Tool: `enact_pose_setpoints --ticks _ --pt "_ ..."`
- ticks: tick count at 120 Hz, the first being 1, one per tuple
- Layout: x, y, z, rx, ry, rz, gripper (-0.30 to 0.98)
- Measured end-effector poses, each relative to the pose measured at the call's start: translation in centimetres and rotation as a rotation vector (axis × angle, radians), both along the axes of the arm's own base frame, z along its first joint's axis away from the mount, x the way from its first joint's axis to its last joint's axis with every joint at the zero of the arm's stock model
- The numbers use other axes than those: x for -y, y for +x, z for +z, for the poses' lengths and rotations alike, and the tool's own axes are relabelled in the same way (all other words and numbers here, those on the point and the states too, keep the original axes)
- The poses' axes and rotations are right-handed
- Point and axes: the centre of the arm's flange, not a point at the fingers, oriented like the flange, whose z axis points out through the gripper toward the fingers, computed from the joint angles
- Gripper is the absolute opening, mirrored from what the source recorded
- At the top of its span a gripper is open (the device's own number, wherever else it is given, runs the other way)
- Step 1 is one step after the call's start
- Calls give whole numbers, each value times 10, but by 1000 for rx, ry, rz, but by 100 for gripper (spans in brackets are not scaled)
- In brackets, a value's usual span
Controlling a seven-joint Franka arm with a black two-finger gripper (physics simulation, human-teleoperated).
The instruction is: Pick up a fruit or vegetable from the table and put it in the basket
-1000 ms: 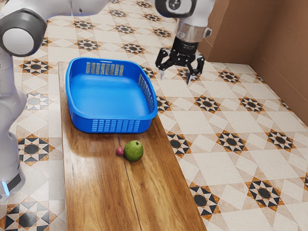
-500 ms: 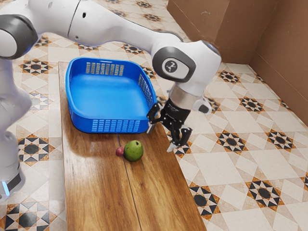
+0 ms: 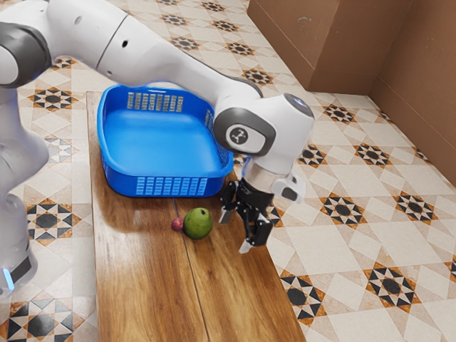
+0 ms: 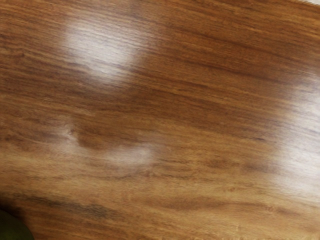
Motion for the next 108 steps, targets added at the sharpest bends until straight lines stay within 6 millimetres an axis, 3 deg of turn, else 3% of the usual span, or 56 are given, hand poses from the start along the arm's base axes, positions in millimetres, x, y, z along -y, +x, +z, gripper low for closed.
enact_pose_setpoints --ticks 7,20,26,77,108 --pt "-14 -5 6 10 -20 -2 69" --pt "-80 -1 7 13 -44 82 69" --pt "-94 -1 7 16 -49 95 69" --pt "-86 0 3 42 -59 14 69" --pt "-90 0 -14 24 -57 7 69"
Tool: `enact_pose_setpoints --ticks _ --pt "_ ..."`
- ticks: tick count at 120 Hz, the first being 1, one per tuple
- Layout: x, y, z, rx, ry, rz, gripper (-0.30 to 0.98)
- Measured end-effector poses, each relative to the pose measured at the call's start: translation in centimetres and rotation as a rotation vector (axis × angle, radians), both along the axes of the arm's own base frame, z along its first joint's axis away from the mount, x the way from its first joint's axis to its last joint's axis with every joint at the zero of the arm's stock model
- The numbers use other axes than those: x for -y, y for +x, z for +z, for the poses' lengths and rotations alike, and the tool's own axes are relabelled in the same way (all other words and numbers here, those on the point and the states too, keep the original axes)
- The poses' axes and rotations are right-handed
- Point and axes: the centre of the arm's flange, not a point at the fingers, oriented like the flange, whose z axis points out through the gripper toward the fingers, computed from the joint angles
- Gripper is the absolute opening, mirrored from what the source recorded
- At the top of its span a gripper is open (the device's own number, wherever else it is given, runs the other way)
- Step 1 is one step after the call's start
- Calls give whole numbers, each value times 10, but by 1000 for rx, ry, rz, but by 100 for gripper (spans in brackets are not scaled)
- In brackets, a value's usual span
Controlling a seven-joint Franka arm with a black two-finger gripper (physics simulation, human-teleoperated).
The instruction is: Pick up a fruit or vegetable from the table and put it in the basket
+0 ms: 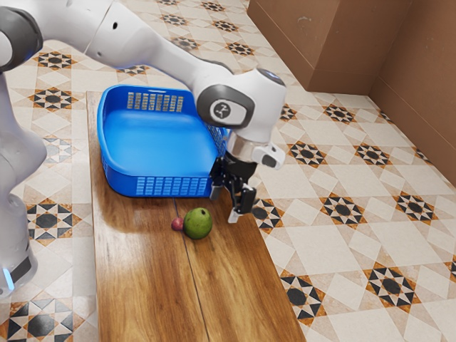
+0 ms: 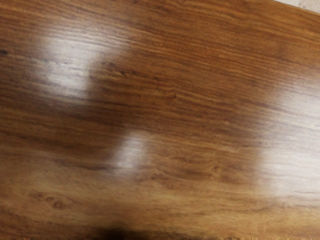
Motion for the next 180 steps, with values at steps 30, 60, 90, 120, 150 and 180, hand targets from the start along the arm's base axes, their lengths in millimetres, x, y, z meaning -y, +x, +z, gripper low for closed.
enact_pose_setpoints --ticks 30,60,90,120,150,180 --pt "18 -5 0 29 -12 -47 69" --pt "6 -32 -4 27 -43 -49 69" --pt "4 -40 -5 30 -53 -49 69" --pt "4 -43 -2 37 -60 -48 69" --pt "3 -54 -8 26 -68 -44 69" --pt "4 -56 -19 12 -60 -36 69"
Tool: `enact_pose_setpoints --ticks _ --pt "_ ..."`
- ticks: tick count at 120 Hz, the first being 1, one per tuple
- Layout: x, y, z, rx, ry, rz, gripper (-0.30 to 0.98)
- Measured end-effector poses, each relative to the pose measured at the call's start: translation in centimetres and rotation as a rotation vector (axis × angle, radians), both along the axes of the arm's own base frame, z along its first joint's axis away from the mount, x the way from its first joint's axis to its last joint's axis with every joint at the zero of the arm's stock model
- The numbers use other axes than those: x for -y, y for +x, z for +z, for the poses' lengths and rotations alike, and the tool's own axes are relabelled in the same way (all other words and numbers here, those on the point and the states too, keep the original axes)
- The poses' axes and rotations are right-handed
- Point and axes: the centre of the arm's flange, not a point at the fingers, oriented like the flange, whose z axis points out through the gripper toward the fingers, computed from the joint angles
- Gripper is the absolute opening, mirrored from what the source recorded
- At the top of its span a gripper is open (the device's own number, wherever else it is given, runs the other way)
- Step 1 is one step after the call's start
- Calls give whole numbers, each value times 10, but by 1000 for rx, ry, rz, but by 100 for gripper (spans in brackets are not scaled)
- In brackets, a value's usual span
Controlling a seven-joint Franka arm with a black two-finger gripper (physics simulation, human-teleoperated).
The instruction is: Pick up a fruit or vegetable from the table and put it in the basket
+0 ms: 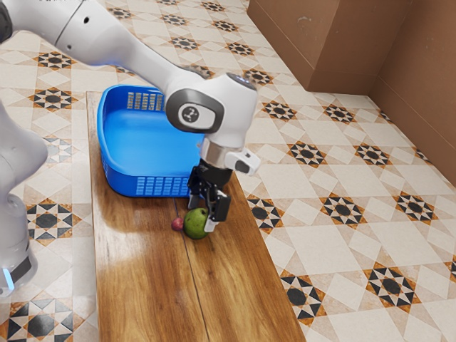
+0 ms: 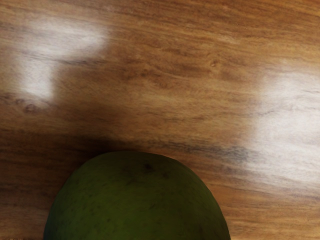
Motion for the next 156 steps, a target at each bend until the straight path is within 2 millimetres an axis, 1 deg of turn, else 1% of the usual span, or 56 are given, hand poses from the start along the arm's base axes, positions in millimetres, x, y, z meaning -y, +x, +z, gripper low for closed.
enact_pose_setpoints --ticks 24,44,58,66,96,102,108,121,129,134,142,149,156 --pt "3 3 -10 -5 9 7 69" --pt "3 5 -15 -6 13 14 69" --pt "2 1 -25 -22 17 17 69" --pt "2 0 -27 -25 18 18 69" --pt "1 1 -22 -2 18 19 42" --pt "1 2 -22 2 20 20 38" --pt "3 3 -18 12 21 17 38" --pt "22 6 -3 61 33 -24 37" --pt "22 9 10 95 35 -28 36" --pt "14 11 21 123 37 -19 36" --pt "-5 10 46 179 35 8 36" --pt "-26 4 74 241 44 42 36" --pt "-51 -2 98 297 59 83 36"
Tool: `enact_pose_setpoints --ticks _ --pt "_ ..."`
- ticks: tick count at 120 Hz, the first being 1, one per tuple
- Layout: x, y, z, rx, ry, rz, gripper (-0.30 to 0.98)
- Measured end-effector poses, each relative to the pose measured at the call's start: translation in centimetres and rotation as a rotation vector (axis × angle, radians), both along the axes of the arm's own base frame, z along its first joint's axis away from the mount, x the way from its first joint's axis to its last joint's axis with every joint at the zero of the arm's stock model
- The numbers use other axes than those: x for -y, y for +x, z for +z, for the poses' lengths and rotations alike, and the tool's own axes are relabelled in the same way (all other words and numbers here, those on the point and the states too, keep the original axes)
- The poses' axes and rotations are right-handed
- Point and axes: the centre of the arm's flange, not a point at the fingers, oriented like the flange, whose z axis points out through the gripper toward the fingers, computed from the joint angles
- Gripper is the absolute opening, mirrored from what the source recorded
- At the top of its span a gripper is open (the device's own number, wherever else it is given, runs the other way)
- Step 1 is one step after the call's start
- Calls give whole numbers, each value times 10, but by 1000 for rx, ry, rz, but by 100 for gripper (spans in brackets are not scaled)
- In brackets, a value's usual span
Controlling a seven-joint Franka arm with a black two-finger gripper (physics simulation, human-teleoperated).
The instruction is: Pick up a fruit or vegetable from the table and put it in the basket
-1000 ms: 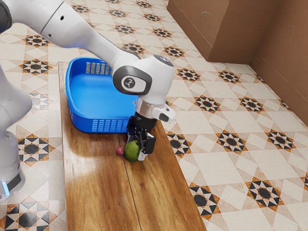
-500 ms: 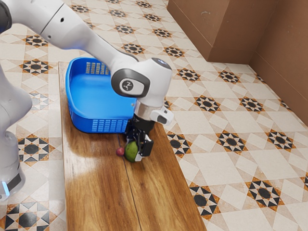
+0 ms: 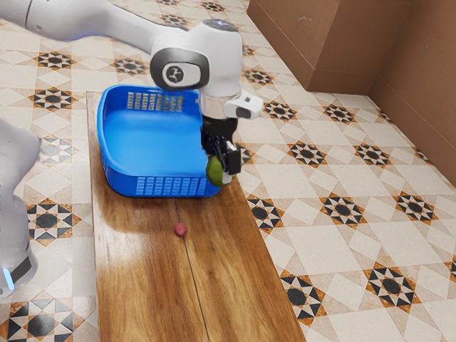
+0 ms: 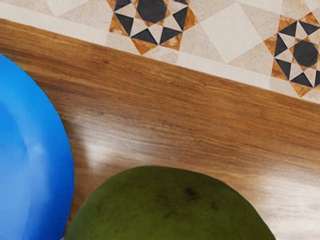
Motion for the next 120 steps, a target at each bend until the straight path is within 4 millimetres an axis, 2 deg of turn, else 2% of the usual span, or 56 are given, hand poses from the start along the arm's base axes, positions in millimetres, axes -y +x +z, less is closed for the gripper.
enact_pose_setpoints --ticks 10,21,38,51,72,86,104,114,120 --pt "-36 -13 30 68 25 75 37" --pt "-83 -24 46 101 58 192 38" --pt "-148 -46 56 94 76 345 38" --pt "-181 -62 52 52 76 420 38" --pt "-190 -70 45 -1 75 429 38" --pt "-190 -71 44 -15 69 423 55" --pt "-189 -73 45 -20 66 414 64" --pt "-190 -70 43 -26 67 414 66" --pt "-194 -58 48 -20 27 444 67"
